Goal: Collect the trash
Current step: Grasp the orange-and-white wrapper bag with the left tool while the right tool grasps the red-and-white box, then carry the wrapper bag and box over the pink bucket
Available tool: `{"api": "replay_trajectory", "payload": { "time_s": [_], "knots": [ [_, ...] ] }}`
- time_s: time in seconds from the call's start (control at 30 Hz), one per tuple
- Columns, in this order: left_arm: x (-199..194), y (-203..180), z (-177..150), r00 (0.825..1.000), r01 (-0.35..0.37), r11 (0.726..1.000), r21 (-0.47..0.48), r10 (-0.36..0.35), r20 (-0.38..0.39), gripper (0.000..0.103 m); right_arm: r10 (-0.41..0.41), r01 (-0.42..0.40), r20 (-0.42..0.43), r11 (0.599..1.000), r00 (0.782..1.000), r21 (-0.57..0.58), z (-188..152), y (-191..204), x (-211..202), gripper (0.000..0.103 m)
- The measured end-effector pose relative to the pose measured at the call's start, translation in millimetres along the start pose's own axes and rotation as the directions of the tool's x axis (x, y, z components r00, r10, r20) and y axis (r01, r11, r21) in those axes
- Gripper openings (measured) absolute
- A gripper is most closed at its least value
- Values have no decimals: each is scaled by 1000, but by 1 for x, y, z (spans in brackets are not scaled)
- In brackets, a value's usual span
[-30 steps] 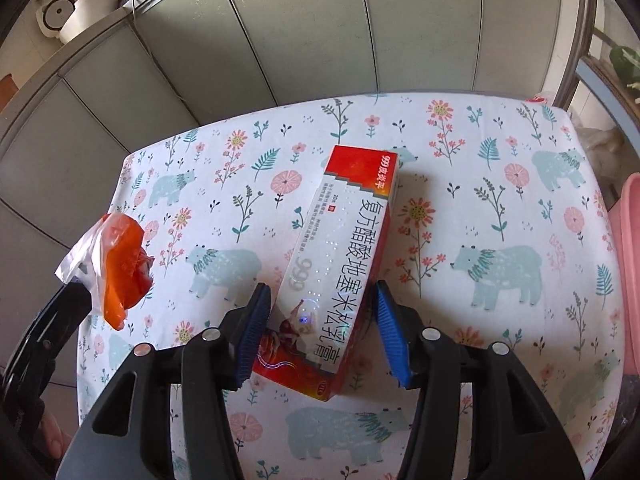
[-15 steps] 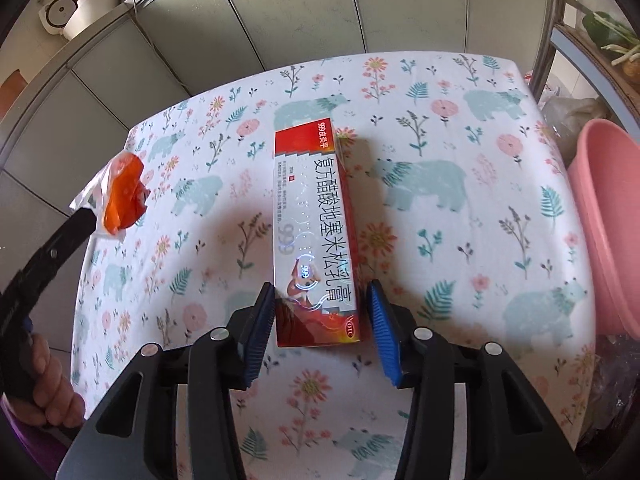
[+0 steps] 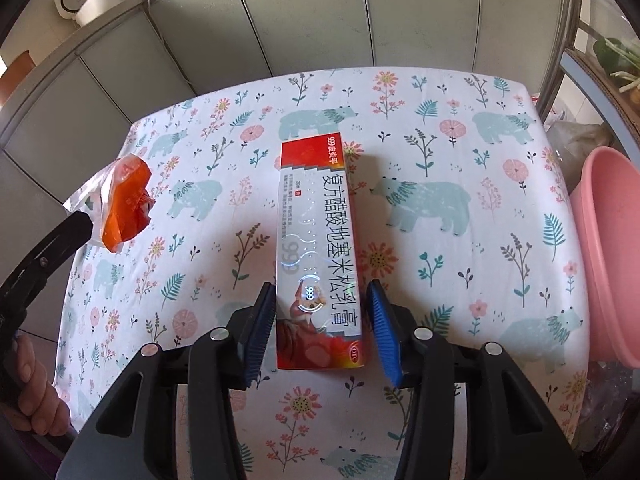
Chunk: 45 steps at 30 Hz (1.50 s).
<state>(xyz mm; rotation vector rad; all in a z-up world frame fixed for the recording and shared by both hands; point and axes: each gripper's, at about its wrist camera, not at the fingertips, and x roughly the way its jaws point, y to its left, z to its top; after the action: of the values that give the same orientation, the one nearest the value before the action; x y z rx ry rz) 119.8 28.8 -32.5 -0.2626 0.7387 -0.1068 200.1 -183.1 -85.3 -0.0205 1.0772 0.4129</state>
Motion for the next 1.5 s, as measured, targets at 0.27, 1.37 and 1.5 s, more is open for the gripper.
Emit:
{"api": "replay_trajectory", "payload": {
  "time_s": [0.27, 1.37, 1.5],
  "knots": [
    [1, -10, 2, 1000, -9, 1000, 22, 9, -5, 29, 57, -58, 53, 998, 997, 23, -9, -14, -14, 44],
    [34, -152, 15, 990, 143, 966, 215, -142, -20, 29, -2, -111, 332, 940, 943, 323, -60, -151, -116, 43],
    [47, -180, 15, 983, 181, 953, 241, -178, -37, 29, -51, -88, 341, 921, 939, 380, -68, -177, -125, 43]
  ]
}}
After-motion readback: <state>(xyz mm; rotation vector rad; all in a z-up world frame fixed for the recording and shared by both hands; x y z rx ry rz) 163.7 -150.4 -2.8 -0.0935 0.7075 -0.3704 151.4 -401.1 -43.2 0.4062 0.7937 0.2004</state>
